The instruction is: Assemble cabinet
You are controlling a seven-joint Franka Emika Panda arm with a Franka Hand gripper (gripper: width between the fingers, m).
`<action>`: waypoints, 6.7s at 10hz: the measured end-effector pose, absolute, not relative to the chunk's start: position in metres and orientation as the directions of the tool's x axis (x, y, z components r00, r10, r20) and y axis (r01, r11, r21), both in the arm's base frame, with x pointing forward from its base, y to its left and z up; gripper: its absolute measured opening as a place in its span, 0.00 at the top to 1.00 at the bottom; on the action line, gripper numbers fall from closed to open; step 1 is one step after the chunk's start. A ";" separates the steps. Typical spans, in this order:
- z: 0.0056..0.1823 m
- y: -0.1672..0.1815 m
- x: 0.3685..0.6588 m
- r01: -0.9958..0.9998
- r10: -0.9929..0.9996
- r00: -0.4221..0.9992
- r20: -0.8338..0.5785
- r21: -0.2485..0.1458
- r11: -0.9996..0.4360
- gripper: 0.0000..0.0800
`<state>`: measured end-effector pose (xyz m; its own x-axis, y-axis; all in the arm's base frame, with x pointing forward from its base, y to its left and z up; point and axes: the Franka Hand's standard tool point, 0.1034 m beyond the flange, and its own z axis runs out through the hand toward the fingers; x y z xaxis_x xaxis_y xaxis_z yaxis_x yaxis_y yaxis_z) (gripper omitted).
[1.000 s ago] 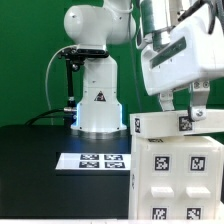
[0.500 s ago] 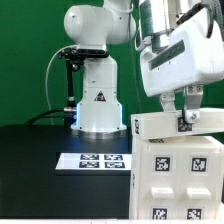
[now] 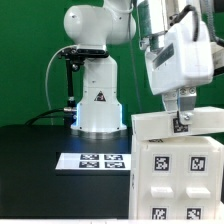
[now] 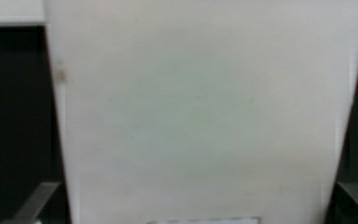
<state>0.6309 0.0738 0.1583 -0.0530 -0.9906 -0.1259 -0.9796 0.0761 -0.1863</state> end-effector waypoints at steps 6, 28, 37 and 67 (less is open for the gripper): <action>0.158 0.076 0.632 -0.926 -0.933 -0.314 -0.177 -0.158 0.342 0.07; 0.196 0.076 0.636 0.382 0.379 0.921 0.087 -0.028 -0.924 0.00; 0.181 0.086 0.637 0.774 0.774 0.632 -0.042 0.078 -0.628 0.00; 0.160 0.071 0.639 -0.989 -0.992 -0.126 -0.030 -0.076 0.128 0.30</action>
Offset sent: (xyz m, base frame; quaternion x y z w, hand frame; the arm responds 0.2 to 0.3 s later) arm -0.0090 0.0001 -0.0071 0.0007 0.0491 0.0826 0.9954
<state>0.6385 0.0706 0.1602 -0.1259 -0.9916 -0.0300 -0.9889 0.1278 -0.0755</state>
